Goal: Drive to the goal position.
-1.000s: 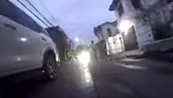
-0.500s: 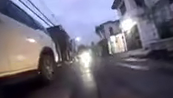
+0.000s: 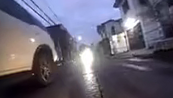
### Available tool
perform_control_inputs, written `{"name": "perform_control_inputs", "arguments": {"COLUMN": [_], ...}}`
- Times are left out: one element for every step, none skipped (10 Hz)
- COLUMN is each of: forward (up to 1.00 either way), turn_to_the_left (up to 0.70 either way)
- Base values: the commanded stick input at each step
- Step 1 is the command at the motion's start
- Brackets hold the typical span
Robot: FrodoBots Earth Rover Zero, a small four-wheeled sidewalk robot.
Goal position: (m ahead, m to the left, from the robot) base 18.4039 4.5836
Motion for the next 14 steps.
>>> {"name": "perform_control_inputs", "arguments": {"forward": [0.7, 0.7, 0.7, 0.7, 0.7, 0.7, 0.7, 0.7, 0.7, 0.7, 0.7, 0.7, 0.7, 0.7], "turn_to_the_left": [0.0, 0.0, 0.0, 0.0, 0.0, 0.0, 0.0, 0.0, 0.0, 0.0, 0.0, 0.0, -0.09, -0.3]}}
